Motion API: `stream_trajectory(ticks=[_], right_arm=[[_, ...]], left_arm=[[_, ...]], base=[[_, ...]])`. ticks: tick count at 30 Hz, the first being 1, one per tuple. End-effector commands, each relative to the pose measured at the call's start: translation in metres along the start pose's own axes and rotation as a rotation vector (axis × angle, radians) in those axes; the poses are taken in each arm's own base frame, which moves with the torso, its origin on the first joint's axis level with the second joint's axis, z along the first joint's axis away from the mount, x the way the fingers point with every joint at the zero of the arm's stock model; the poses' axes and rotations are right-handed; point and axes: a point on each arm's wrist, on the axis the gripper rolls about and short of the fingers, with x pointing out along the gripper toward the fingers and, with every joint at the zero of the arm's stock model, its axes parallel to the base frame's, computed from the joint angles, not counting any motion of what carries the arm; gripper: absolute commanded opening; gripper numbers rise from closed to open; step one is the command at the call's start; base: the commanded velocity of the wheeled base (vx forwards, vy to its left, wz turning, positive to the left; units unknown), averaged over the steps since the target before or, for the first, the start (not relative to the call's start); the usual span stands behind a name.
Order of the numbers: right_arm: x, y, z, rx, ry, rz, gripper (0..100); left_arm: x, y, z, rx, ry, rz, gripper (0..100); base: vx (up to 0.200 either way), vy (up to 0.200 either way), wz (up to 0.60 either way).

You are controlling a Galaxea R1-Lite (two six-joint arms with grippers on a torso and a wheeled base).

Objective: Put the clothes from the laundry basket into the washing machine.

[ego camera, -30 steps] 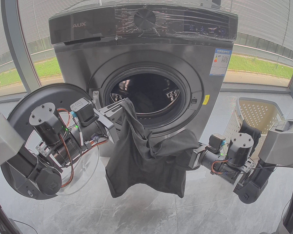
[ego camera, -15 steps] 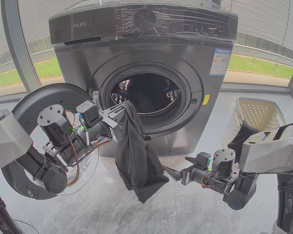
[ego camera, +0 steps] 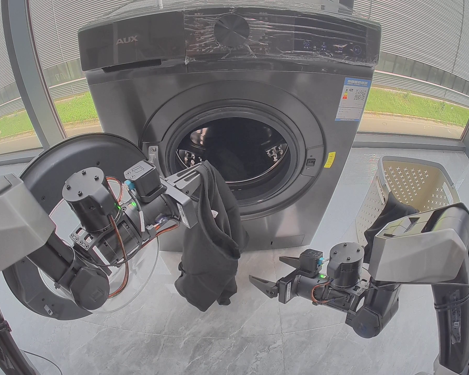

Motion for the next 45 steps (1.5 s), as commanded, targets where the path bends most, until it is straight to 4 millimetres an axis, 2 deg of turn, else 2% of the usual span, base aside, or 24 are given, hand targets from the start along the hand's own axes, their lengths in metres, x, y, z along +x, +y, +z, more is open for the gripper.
stream_trajectory(ticks=[1,11,18,22,27,35,36,42,45], right_arm=[[0.007,0.011,0.005,-0.018,-0.021,0.077,100],[0.02,0.024,0.006,-0.048,-0.045,0.138,100],[0.017,0.042,0.0,-0.053,-0.015,0.207,100],[0.019,0.043,0.001,-0.059,-0.02,0.204,100],[0.044,0.042,-0.009,-0.065,-0.066,0.099,100],[0.07,0.036,-0.015,-0.065,-0.117,0.059,100],[0.071,0.035,-0.014,-0.061,-0.128,0.04,0],[0.069,0.033,-0.008,-0.048,-0.142,0.02,0],[0.056,0.035,0.005,-0.05,-0.147,0.015,0]], left_arm=[[0.001,0.001,-0.003,-0.002,0.008,0.001,0],[0.001,0.0,-0.005,-0.003,0.011,0.0,0],[0.001,0.0,-0.005,-0.002,0.012,-0.001,0],[0.001,0.0,-0.005,-0.002,0.012,-0.001,0],[0.001,0.0,-0.005,-0.002,0.014,0.007,0],[0.001,-0.001,-0.004,-0.003,0.011,0.009,0],[0.001,0.0,-0.004,-0.003,0.011,0.01,0],[0.001,0.001,-0.005,-0.003,0.014,0.013,0],[0.0,0.004,-0.006,-0.002,0.016,0.022,0]], base=[[0.0,0.0,0.0],[0.0,0.0,0.0],[0.0,0.0,0.0],[0.0,0.0,0.0],[0.0,0.0,0.0],[0.0,0.0,0.0],[0.0,0.0,0.0],[0.0,0.0,0.0],[0.0,0.0,0.0]])
